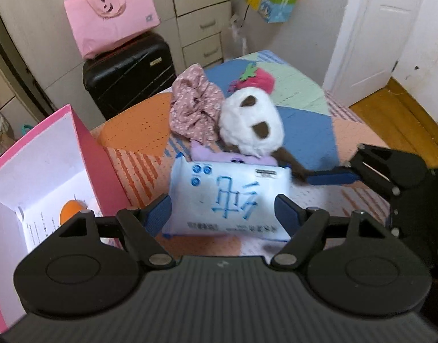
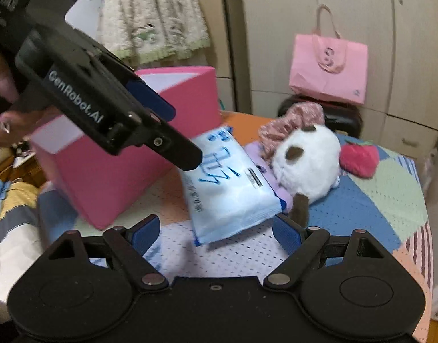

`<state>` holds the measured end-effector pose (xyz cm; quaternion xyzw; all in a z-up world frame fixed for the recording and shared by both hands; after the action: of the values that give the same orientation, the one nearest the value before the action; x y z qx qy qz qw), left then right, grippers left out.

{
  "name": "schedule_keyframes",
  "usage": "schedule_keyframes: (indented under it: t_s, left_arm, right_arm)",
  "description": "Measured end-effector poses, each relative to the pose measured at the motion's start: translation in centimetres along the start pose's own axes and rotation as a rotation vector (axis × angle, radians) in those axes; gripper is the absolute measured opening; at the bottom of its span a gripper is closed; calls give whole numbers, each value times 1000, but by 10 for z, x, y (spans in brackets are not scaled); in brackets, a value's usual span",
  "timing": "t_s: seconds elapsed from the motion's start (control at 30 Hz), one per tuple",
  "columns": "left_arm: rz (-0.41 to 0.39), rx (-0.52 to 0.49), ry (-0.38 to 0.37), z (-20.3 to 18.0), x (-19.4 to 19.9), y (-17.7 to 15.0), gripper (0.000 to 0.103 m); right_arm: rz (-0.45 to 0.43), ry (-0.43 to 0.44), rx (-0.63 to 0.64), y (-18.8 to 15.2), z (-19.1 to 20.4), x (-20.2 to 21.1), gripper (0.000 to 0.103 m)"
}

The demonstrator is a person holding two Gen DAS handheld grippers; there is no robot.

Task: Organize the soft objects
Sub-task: 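Grasp the blue-printed tissue pack with the left tool while the right tool grasps it too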

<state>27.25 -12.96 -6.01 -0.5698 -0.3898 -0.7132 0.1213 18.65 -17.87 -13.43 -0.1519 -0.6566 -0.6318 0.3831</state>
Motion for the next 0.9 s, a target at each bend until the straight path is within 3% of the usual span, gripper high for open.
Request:
schedule_keyframes:
  t_s: [0.2, 0.4, 0.57, 0.7, 0.83, 0.9]
  left_arm:
    - [61, -4, 3, 9, -23, 16, 78]
    - [94, -4, 39, 15, -34, 19, 81]
    - [142, -34, 32, 10, -37, 18, 84]
    - [169, -29, 17, 10, -35, 23, 83]
    - [170, -37, 28, 12, -35, 25, 67]
    - [170, -24, 19, 13, -37, 26, 65]
  right_arm:
    - [-11, 6, -19, -4, 3, -11, 87]
    - [-25, 39, -83, -3, -6, -16, 68]
    - [-32, 85, -93, -5, -10, -19, 62]
    - [-30, 69, -78, -7, -10, -21, 62]
    - [-32, 53, -58, -9, -9, -19, 62]
    - [-35, 57, -61, -10, -10, -19, 62]
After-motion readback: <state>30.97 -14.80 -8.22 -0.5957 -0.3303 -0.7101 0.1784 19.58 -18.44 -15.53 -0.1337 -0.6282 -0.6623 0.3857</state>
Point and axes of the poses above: each gripper's, at about its wrist camera, not at the fingertips, and x roughly against the way its jaws point, z to its left, y to its top, the point moved 6 cm from there along -x, roughly the way its jaws point, and after that the axes turned 8 degrees about z, right-handed, at the moved point
